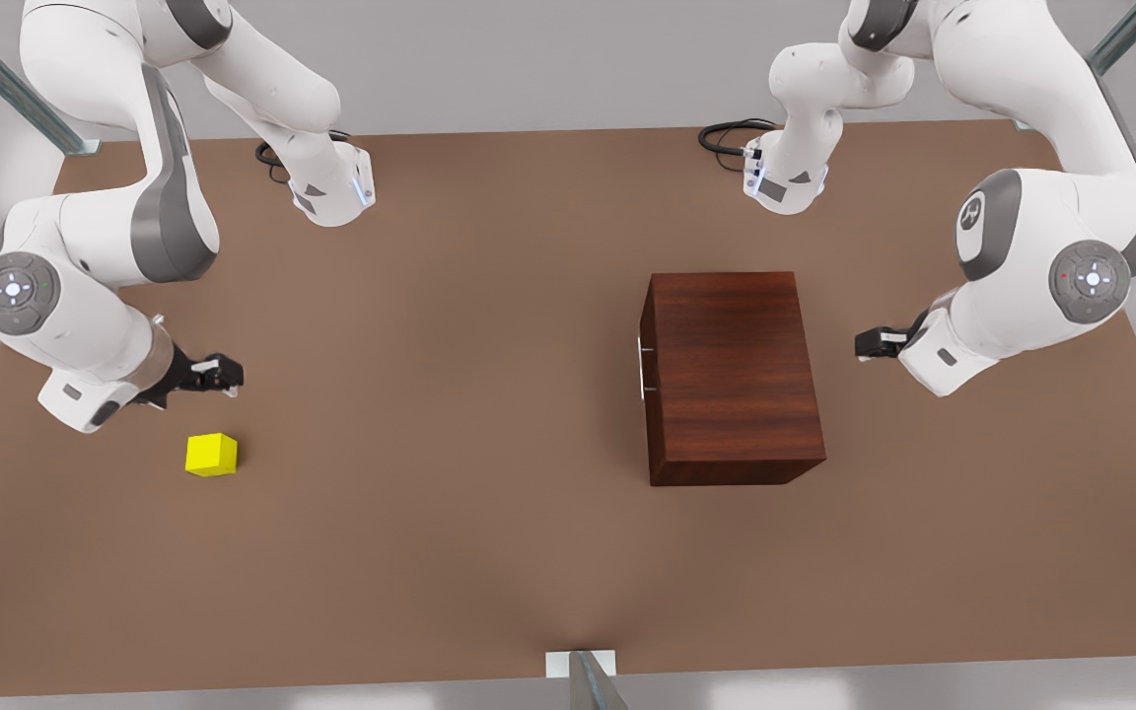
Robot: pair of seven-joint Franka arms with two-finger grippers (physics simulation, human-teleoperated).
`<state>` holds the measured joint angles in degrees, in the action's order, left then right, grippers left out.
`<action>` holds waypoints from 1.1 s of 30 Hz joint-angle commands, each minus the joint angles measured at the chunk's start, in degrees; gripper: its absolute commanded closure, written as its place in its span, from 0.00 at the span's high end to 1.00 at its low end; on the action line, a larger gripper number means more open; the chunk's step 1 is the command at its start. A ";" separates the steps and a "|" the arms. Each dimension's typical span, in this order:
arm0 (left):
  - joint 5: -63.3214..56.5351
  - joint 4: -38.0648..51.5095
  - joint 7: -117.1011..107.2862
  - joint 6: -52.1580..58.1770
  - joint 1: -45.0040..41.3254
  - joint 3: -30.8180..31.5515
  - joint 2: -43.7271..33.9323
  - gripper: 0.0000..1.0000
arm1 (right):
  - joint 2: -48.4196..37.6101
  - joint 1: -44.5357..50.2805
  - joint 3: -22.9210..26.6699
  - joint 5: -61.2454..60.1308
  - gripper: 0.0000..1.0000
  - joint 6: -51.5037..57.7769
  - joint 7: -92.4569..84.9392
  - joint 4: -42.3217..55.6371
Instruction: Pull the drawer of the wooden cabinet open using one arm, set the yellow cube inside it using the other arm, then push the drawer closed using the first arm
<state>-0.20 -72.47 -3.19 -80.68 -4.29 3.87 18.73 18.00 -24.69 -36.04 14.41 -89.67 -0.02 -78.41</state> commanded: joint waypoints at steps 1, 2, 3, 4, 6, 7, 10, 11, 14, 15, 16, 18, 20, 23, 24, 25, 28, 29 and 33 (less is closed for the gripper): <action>-0.24 0.14 5.74 -5.90 -0.37 0.17 0.52 1.00 | -0.07 -0.01 0.01 0.09 1.00 -4.10 0.02 0.10; -0.33 0.14 3.11 -5.72 -4.31 0.26 1.49 1.00 | -0.07 -0.01 -0.08 0.09 1.00 -4.10 0.02 0.10; -0.41 0.31 -7.16 -5.28 -11.52 0.26 3.94 1.00 | -0.07 -0.01 -0.08 0.09 1.00 -4.10 0.02 0.01; -3.20 0.40 -13.30 -5.02 -16.51 0.17 5.87 1.00 | -0.07 -0.01 0.01 0.09 1.00 -4.10 0.02 0.10; -6.39 1.98 -30.37 -5.89 -25.84 0.43 10.62 1.00 | -0.07 -0.01 0.01 0.09 1.00 -4.10 -0.07 0.01; -6.30 2.86 -32.30 -5.81 -28.39 0.34 11.94 1.00 | -0.07 -0.01 0.01 0.09 1.00 -4.10 -0.07 0.10; -6.30 6.90 -54.19 -6.25 -35.52 0.34 18.71 1.00 | -0.07 -0.01 0.01 0.09 1.00 -4.10 0.02 0.10; -6.30 7.78 -58.59 -6.33 -36.23 0.34 19.77 1.00 | -0.07 -0.01 0.01 0.09 1.00 -4.10 0.02 0.10; -6.48 7.70 -64.13 -9.06 -36.40 0.17 21.08 1.00 | -0.07 -0.01 0.01 0.09 1.00 -4.10 -0.07 0.10; -6.65 7.52 -64.31 -9.06 -36.75 0.08 21.70 1.00 | -0.07 -0.01 0.01 0.09 1.00 -4.10 -0.07 0.10; -7.26 7.26 -64.22 -9.06 -36.93 -0.01 22.05 1.00 | -0.07 -0.01 0.01 0.09 1.00 -4.10 -0.07 0.01; -8.41 7.26 -64.22 -9.06 -37.37 0.08 22.85 1.00 | -0.07 -0.01 -0.08 0.09 1.00 -4.10 -0.07 0.01; -10.87 7.17 -64.13 -8.97 -38.34 0.08 23.72 1.00 | -0.07 0.08 -0.08 0.09 1.00 -4.10 0.02 0.01; -10.87 7.17 -62.91 -8.80 -38.25 0.08 24.34 0.84 | -0.07 -0.01 -0.08 0.09 1.00 -4.10 0.02 0.10; -10.87 7.17 -61.85 -8.53 -38.16 0.08 24.34 0.80 | 0.02 -0.01 -0.08 0.09 1.00 -4.10 0.02 0.01; -10.87 7.08 -61.06 -8.44 -38.16 0.08 24.34 0.78 | 2.55 -0.09 0.01 0.09 1.00 -5.42 -0.07 -0.16; -11.84 6.47 -60.27 -8.18 -37.99 -0.01 24.34 0.78 | 7.84 -1.15 0.53 0.35 1.00 -13.24 -4.64 -1.74; -11.84 6.12 -60.18 -8.18 -37.99 -0.01 24.34 0.78 | 7.57 -2.29 0.45 0.53 1.00 -15.44 -4.72 -4.47; -12.63 5.15 -58.42 -8.27 -37.90 -0.18 24.34 0.78 | 11.97 -7.82 0.45 2.64 1.00 -18.87 -5.43 -5.70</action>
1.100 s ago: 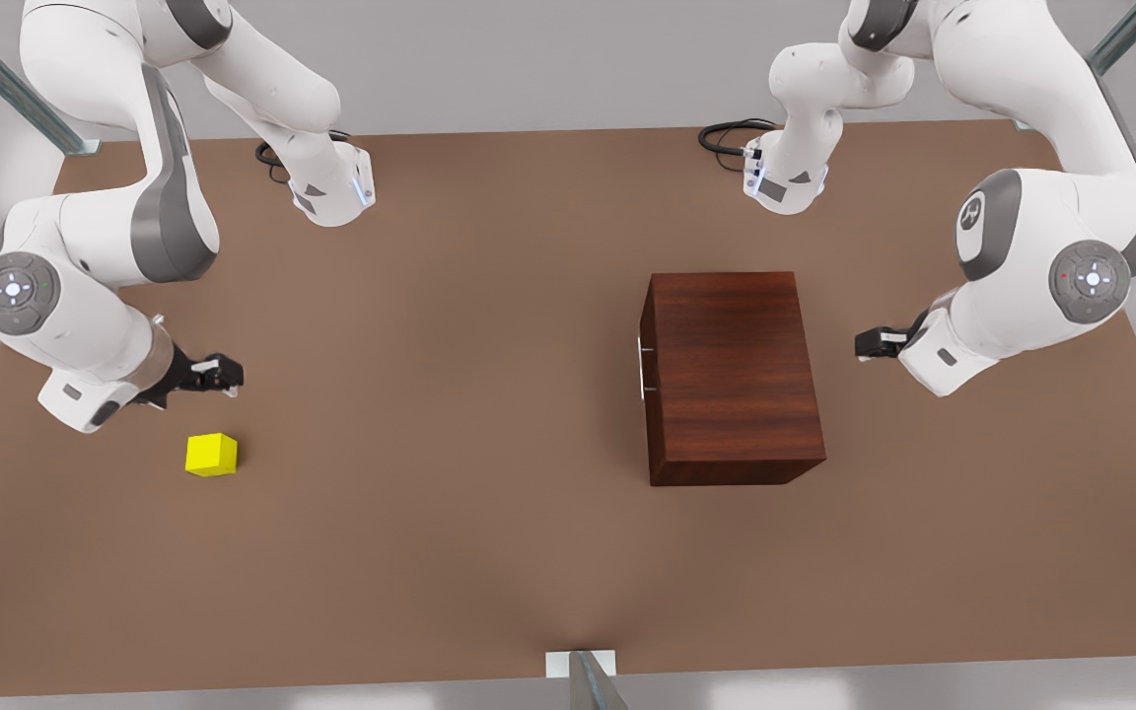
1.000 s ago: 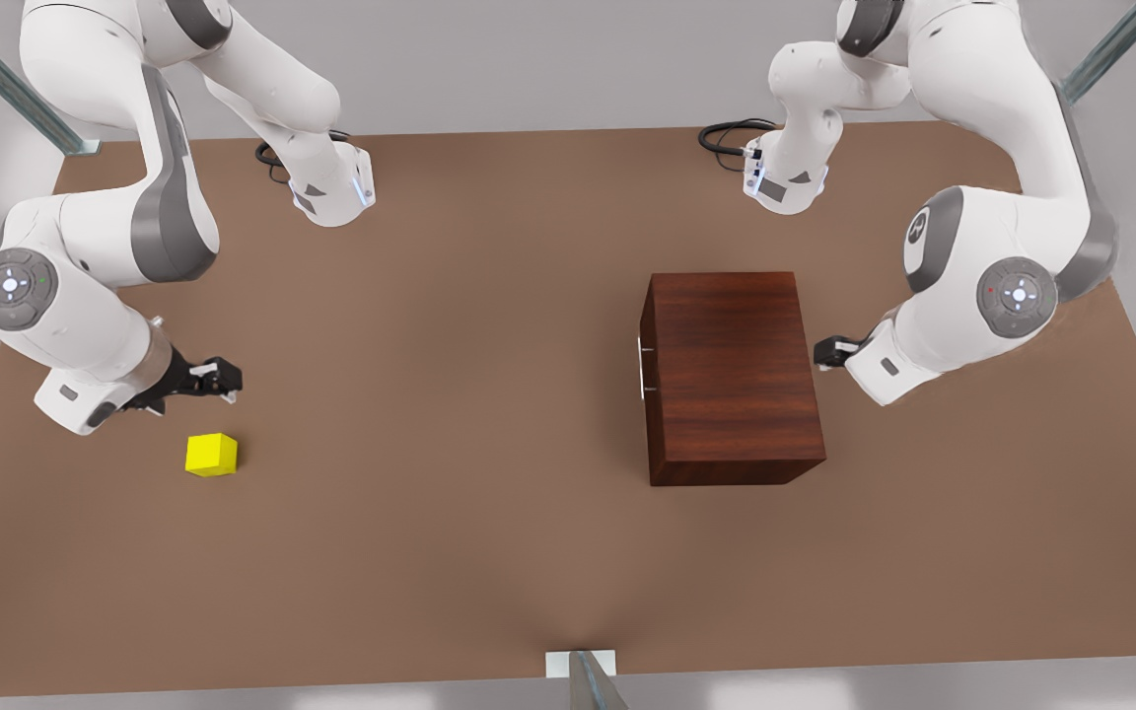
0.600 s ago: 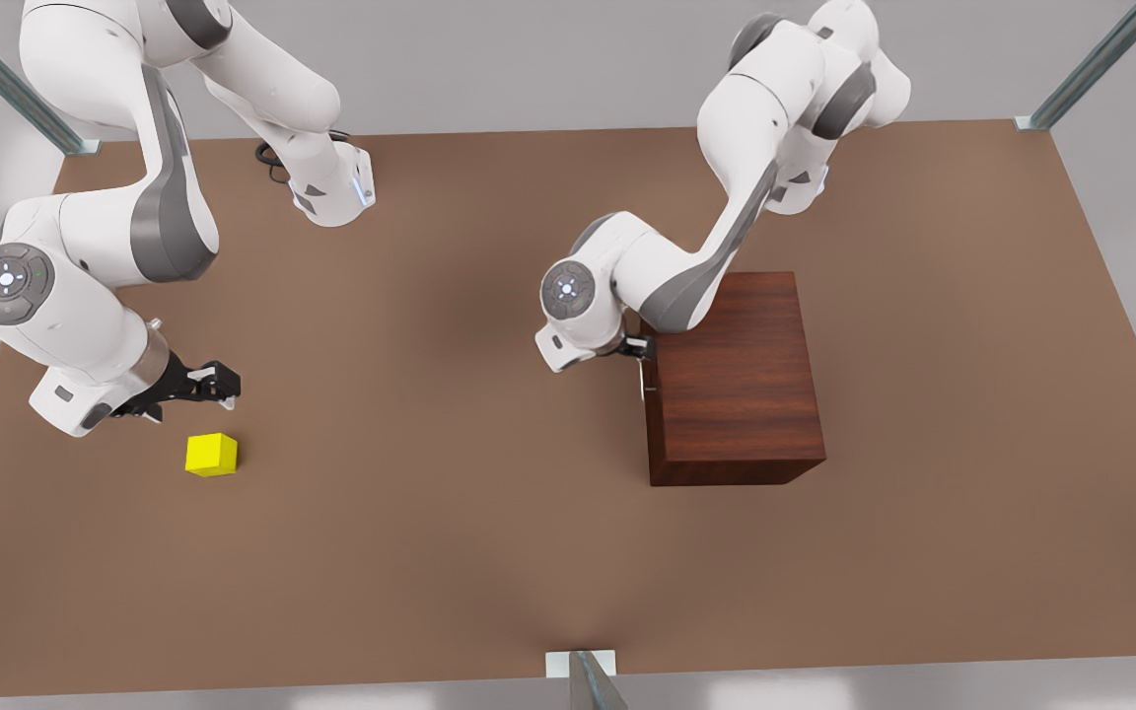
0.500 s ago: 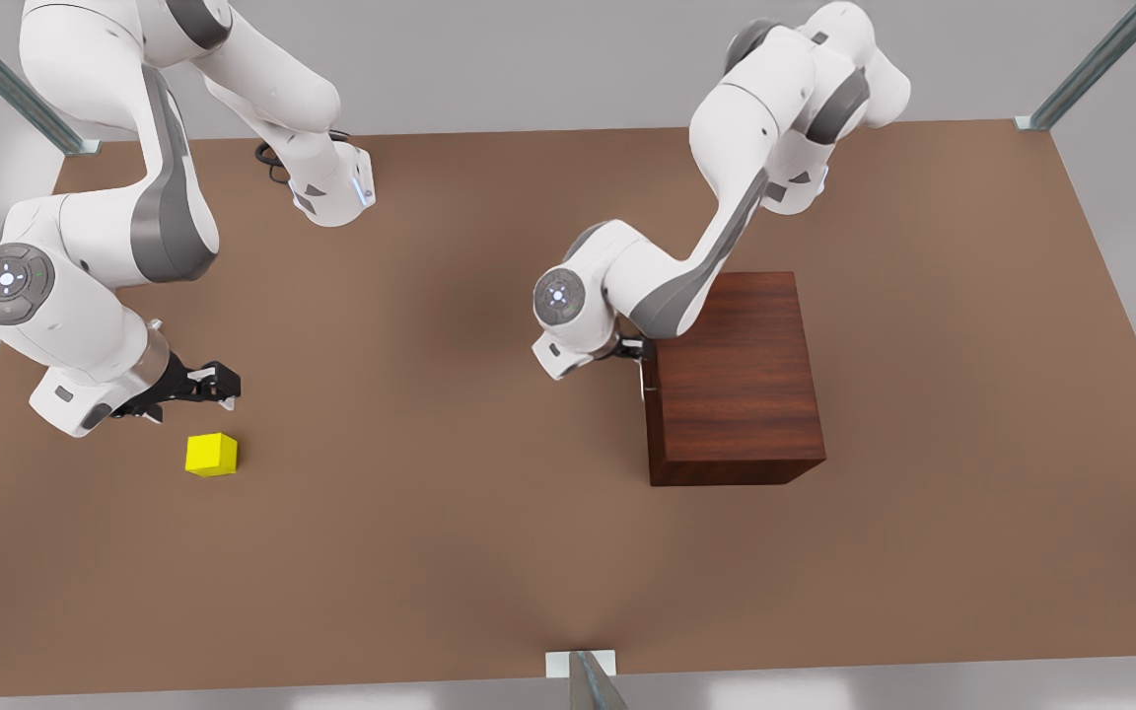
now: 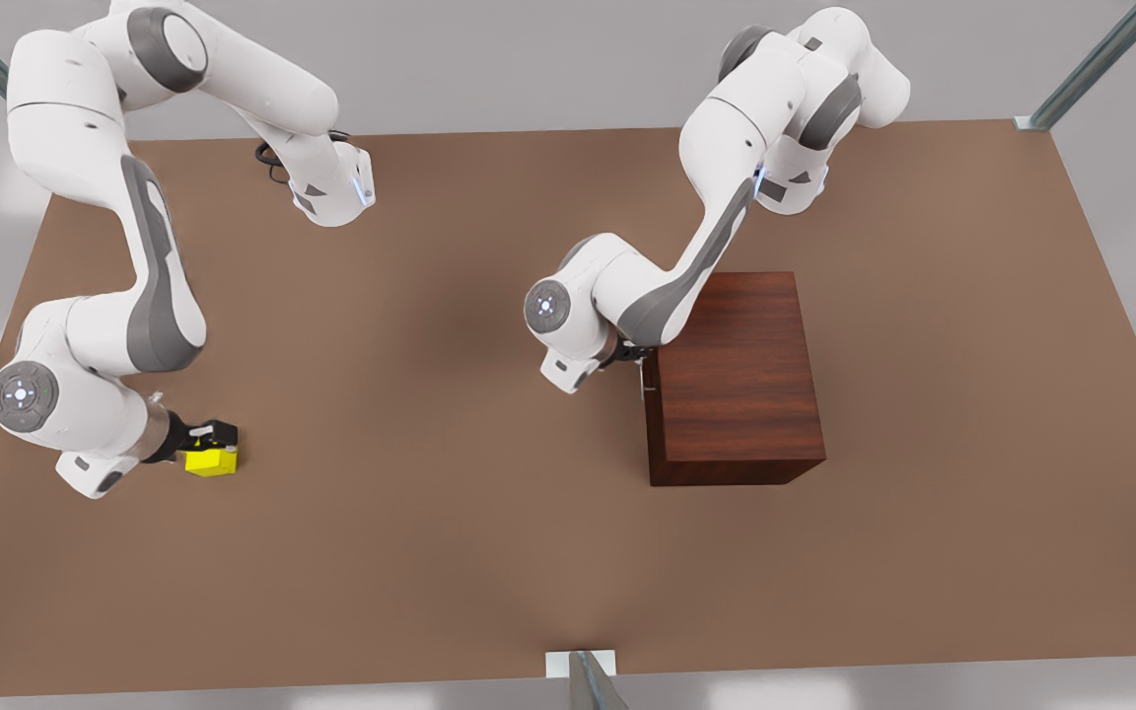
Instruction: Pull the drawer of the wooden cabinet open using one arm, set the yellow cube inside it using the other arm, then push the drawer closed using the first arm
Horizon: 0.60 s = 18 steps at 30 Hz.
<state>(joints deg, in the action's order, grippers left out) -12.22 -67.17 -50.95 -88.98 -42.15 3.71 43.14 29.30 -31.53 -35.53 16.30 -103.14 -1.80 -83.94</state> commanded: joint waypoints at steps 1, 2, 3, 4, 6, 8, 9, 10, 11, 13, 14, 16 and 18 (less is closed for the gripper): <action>-0.70 -0.15 -9.79 0.12 0.32 -0.01 -0.07 0.78 | 1.63 -2.39 -0.07 0.66 1.00 -6.01 -3.74 -0.17; -1.40 -0.15 -9.61 0.04 0.58 -0.01 -0.07 0.78 | 2.42 -3.37 -0.07 0.66 1.00 -6.37 -5.24 -0.17; -1.41 -0.15 -9.26 0.04 0.67 -0.01 -0.07 0.78 | 2.60 -3.37 0.02 0.75 1.00 -6.81 -5.06 -1.49; -1.41 -0.42 -9.26 0.04 0.67 -0.01 -0.07 0.78 | 2.86 -3.54 0.20 0.75 1.00 -6.90 -4.27 -2.80; -1.41 -0.68 -9.26 -0.23 0.67 -0.01 -0.07 0.78 | 3.30 -4.07 0.99 1.97 1.00 -8.83 -4.01 -5.62; -1.49 -0.86 -9.26 -0.58 0.67 -0.01 0.02 0.78 | 4.09 -5.56 1.25 2.77 1.00 -9.44 -4.01 -7.37; -1.49 -0.86 -9.26 -0.67 0.67 -0.01 0.11 0.78 | 4.09 -6.79 1.25 3.29 1.00 -11.11 -4.01 -9.57; -1.49 -0.86 -9.26 -0.84 0.67 -0.01 0.37 0.78 | 4.62 -7.06 1.25 3.29 1.00 -12.08 -4.09 -9.84; -1.49 -0.86 -9.26 -0.93 0.67 -0.01 0.55 0.78 | 5.24 -7.15 1.34 3.56 1.00 -12.26 -4.09 -9.84; -1.49 -0.86 -9.26 -1.19 0.76 -0.01 0.81 0.78 | 7.17 -7.23 1.43 5.23 1.00 -12.43 -3.22 -9.75; -1.49 -0.86 -9.26 -1.28 0.76 -0.01 0.98 0.78 | 7.52 -7.32 1.60 5.49 1.00 -13.05 -3.21 -9.75; -1.49 -0.86 -8.91 -1.72 1.02 -0.01 1.34 0.78 | 7.87 -7.32 1.87 7.34 1.00 -13.14 -2.95 -9.75; -1.41 -0.86 -8.91 -1.90 1.02 -0.01 1.69 0.71 | 8.67 -8.11 2.48 7.69 1.00 -13.58 -2.95 -9.75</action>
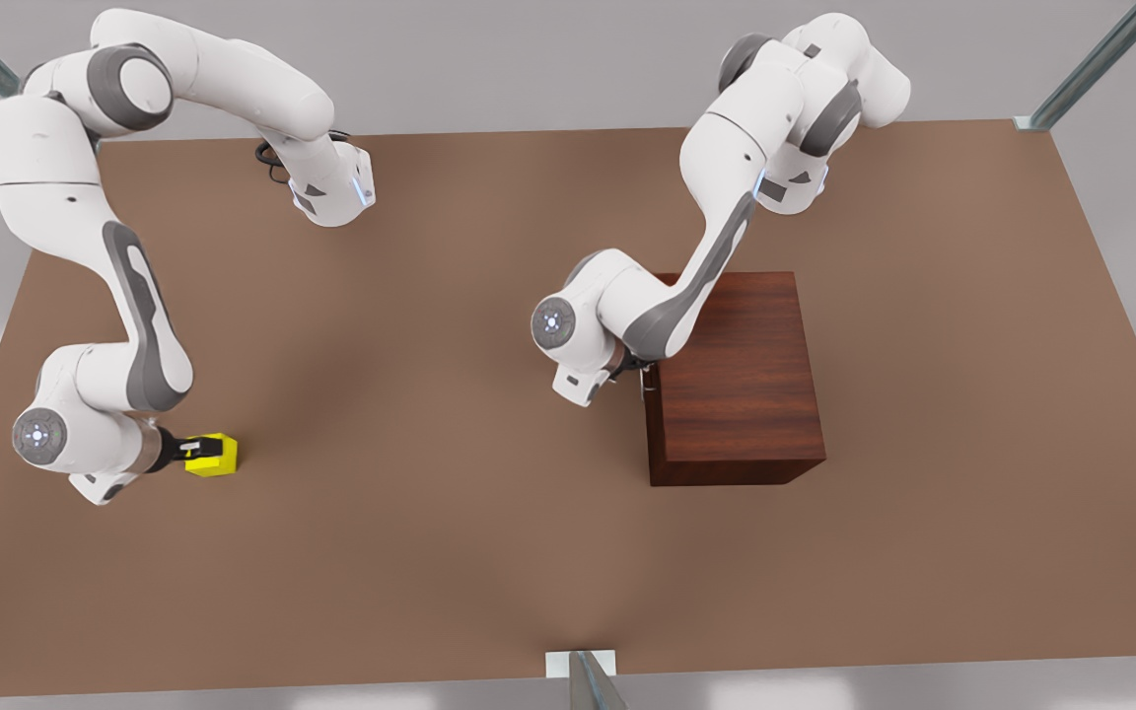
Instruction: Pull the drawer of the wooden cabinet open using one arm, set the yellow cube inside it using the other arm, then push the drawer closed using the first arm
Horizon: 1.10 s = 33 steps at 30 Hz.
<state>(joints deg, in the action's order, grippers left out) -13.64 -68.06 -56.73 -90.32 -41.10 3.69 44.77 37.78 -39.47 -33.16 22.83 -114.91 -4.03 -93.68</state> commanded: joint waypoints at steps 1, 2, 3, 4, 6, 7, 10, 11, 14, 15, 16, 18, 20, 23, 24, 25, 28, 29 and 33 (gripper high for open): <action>0.01 0.03 -3.12 -0.56 0.06 0.00 0.05 0.71 | 0.28 -0.25 0.55 1.25 1.00 -1.98 -0.71 0.08; 0.01 0.03 -3.12 -0.65 0.06 0.00 0.14 0.71 | 0.54 -0.25 1.08 1.34 1.00 -2.42 -0.80 -0.01; 0.01 0.03 -3.12 -0.74 0.06 0.00 0.14 0.71 | 0.81 -0.16 1.25 3.19 1.00 -2.51 -0.71 0.08; 0.01 0.03 -3.12 -0.74 -0.03 0.00 0.14 0.71 | 1.42 0.01 1.34 3.36 1.00 -2.51 0.08 0.08; -0.16 0.03 -3.12 -0.74 -0.03 0.00 0.14 0.71 | 2.30 0.10 1.34 3.28 1.00 -2.51 0.51 0.08; -0.16 0.03 -3.12 -0.74 -0.21 0.00 0.14 0.71 | 2.74 0.01 1.34 3.36 1.00 -2.77 0.60 0.08; -0.25 0.38 -3.21 -1.53 -0.56 0.27 0.41 0.71 | 3.88 0.19 1.34 4.59 1.00 -3.39 1.31 0.17; -0.34 0.56 -3.30 -1.62 -1.00 0.27 0.58 0.71 | 4.32 0.19 1.34 4.59 1.00 -3.65 1.31 0.17; -0.34 0.82 -3.56 -2.76 -1.96 0.27 0.67 0.71 | 5.46 -0.08 1.34 4.59 1.00 -4.18 1.31 0.08; -0.34 0.91 -3.65 -3.20 -2.23 0.27 0.58 0.71 | 5.64 -0.08 1.34 4.59 1.00 -4.36 1.31 0.08; -0.34 0.99 -3.65 -3.55 -2.58 0.27 0.67 0.71 | 5.73 -0.08 1.34 5.12 1.00 -4.36 1.31 0.08; -0.34 1.70 -3.82 -3.73 -3.02 0.27 0.85 0.71 | 6.34 0.01 1.34 5.91 1.00 -4.44 1.48 0.17; -0.34 2.14 -3.91 -3.73 -3.72 0.18 1.02 0.71 | 7.39 -0.08 1.34 7.40 1.00 -5.85 1.66 0.25; -0.34 2.23 -4.26 -4.08 -4.25 0.27 1.02 0.71 | 8.45 -0.16 1.43 7.49 1.00 -6.38 1.66 0.17; -0.34 2.23 -4.26 -4.08 -4.25 0.27 1.02 0.71 | 8.54 -0.16 1.43 7.49 1.00 -6.47 1.66 0.17; -0.34 2.23 -4.26 -4.34 -4.34 0.27 1.02 0.71 | 8.72 -0.16 1.43 7.49 1.00 -6.47 1.66 0.08; -0.34 3.37 -4.35 -4.43 -4.86 0.18 1.64 0.71 | 8.72 -0.16 1.52 7.58 0.74 -6.38 1.57 0.08; -0.34 3.72 -4.35 -4.43 -5.04 0.18 1.81 0.71 | 8.72 -0.16 1.61 7.58 0.70 -6.38 1.57 0.08; -0.34 5.30 -4.35 -5.75 -5.04 0.27 2.51 0.71 | 8.36 -0.16 1.34 8.02 0.65 -5.94 1.57 0.17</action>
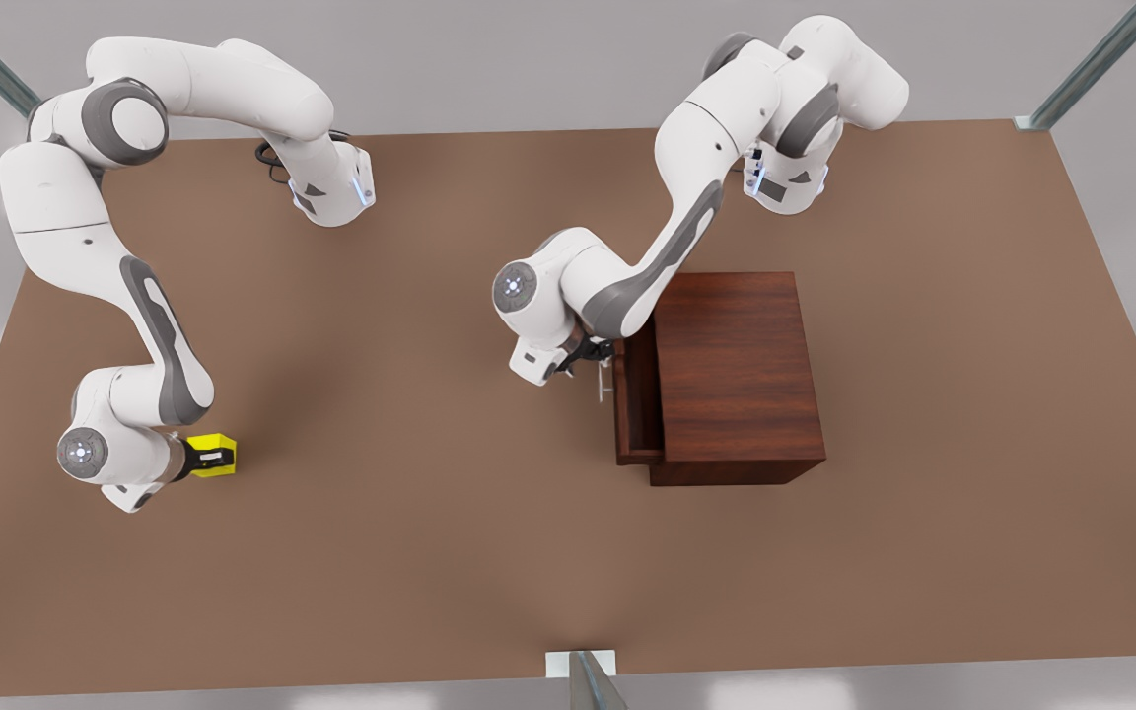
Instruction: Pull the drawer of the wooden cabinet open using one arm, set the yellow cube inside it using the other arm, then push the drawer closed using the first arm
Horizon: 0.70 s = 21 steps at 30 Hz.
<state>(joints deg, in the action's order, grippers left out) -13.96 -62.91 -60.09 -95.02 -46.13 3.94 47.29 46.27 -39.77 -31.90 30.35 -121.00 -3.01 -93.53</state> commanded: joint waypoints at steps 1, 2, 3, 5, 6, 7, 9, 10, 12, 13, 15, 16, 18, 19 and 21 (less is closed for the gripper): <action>-0.02 0.51 -1.00 -1.39 -0.01 -0.08 0.17 0.71 | -0.47 -0.92 -0.79 0.41 0.65 0.42 0.46 0.11; -0.02 0.51 -1.00 -1.84 -0.01 0.01 0.34 0.71 | -0.48 -3.11 -3.60 0.41 0.65 0.77 0.46 0.02; -0.02 0.77 -1.00 -1.92 -0.01 0.01 0.35 0.71 | -0.91 -4.17 -5.36 0.41 0.65 1.91 0.54 0.11; -0.02 0.78 -1.00 -2.36 -0.10 0.10 0.52 0.71 | -1.70 -7.34 -11.07 0.41 0.65 5.51 0.98 0.37; -0.02 0.78 -1.00 -2.63 -0.45 0.01 0.52 0.70 | -2.85 -7.34 -12.57 0.41 0.65 6.48 2.39 0.46; -0.02 0.86 -1.00 -2.71 -0.45 -0.08 0.52 0.69 | -3.55 -7.25 -13.54 0.41 0.65 6.57 2.39 0.55; -0.02 0.86 -1.00 -3.06 -0.45 -0.08 0.52 0.68 | -3.73 -7.07 -16.26 0.41 0.65 6.57 2.92 2.04; -0.02 0.86 -1.00 -3.15 -0.45 -0.08 0.52 0.68 | -3.73 -6.98 -17.49 0.50 0.66 6.57 4.32 2.22; -0.02 1.30 -1.00 -3.94 -0.62 0.01 0.61 0.68 | -3.73 -5.05 -19.42 0.58 0.66 7.44 6.25 5.03; -0.02 1.83 -1.00 -3.94 -0.89 0.01 0.87 0.68 | -3.73 -3.65 -20.04 0.58 0.66 9.47 8.89 6.26; -0.02 2.09 -1.00 -3.77 -1.24 0.10 0.87 0.69 | -3.73 -1.98 -23.11 0.50 0.66 11.05 10.48 8.28; -0.02 2.18 -1.00 -3.42 -1.33 0.36 0.87 0.69 | -3.73 -1.97 -24.78 0.50 0.66 11.23 11.17 8.28; 0.34 6.66 -1.00 -0.08 -2.56 0.80 0.79 0.69 | -3.73 -1.19 -27.86 0.50 0.66 13.60 14.16 8.89; 0.51 9.65 -1.00 2.64 -2.91 1.15 0.35 0.70 | -3.73 0.04 -29.01 0.50 0.66 14.74 17.24 9.42; 0.78 12.99 -0.82 3.44 -2.82 1.33 -2.11 0.76 | -3.73 2.07 -30.94 0.50 0.66 15.71 22.42 10.04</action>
<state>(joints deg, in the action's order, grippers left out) -13.46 -51.23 -60.76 -95.12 -48.92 5.15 45.80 42.61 -38.14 -62.16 30.57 -109.02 3.57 -83.74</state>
